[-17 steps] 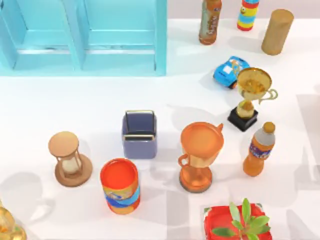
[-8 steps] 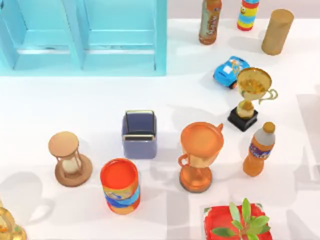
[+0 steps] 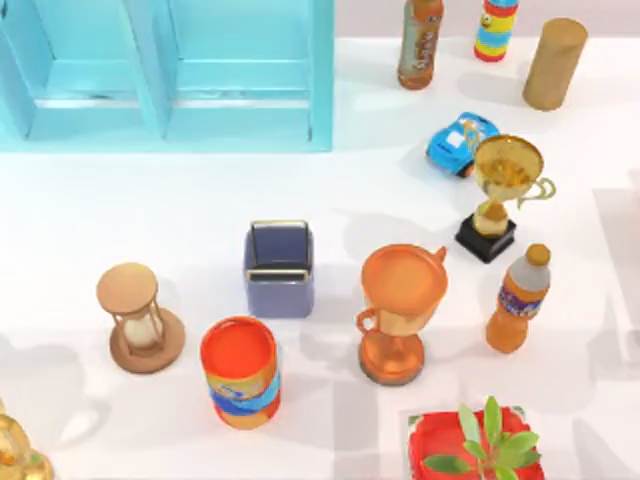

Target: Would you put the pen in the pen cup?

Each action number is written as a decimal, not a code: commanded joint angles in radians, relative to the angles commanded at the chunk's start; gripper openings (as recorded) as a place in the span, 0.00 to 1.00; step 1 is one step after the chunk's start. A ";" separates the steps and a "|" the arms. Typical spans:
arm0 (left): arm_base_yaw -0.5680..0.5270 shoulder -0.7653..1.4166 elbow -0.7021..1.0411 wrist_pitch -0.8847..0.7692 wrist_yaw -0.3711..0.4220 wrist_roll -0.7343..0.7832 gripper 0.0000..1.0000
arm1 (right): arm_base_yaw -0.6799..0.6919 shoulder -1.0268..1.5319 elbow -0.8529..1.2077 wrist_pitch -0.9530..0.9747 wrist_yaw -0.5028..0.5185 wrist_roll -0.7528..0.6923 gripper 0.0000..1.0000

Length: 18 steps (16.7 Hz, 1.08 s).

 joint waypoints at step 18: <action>-0.539 -0.001 0.045 0.283 -0.523 -0.099 0.00 | 0.000 0.000 0.000 0.000 0.000 0.000 1.00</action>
